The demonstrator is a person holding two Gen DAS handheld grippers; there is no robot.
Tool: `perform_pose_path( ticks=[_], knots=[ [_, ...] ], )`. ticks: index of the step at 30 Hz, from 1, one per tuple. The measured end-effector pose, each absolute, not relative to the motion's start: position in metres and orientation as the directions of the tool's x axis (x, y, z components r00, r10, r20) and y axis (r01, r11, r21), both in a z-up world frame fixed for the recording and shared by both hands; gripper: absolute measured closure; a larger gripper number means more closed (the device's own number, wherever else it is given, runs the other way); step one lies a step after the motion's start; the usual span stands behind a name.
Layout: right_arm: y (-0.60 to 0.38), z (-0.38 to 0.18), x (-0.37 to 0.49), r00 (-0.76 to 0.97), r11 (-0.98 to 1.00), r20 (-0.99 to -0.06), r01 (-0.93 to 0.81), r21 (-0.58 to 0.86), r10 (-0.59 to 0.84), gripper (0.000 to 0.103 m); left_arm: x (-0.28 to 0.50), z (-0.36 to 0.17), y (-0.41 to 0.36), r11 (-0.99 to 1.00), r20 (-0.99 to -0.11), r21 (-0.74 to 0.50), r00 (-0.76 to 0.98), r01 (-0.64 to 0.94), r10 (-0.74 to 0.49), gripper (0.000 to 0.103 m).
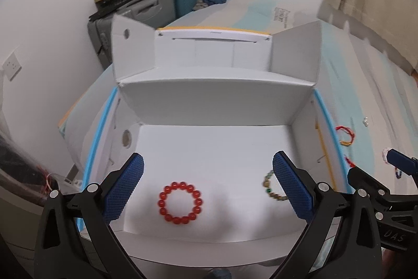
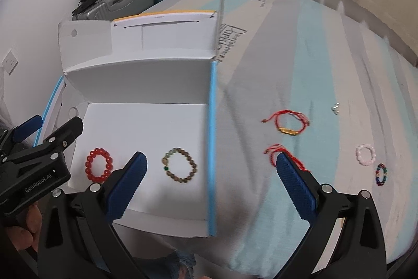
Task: Organize jewelry
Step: 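Move both tools back over the remaining bracelets on the bed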
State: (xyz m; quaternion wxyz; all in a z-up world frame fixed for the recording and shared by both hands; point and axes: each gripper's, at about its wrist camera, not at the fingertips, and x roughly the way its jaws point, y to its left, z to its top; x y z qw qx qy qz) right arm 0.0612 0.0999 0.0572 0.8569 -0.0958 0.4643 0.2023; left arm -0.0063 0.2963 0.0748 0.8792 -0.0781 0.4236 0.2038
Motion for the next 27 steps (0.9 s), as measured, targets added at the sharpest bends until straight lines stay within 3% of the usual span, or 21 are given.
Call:
perform_pose_path(
  ticks=[27],
  knots=[
    [-0.051,0.064,0.070,0.539,0.969,-0.828,-0.247,0.019,0.154,0.008,0.031,0.085,0.176,0.983,-0.766,0.030,0.627,-0.183,0.140,0.006]
  ],
)
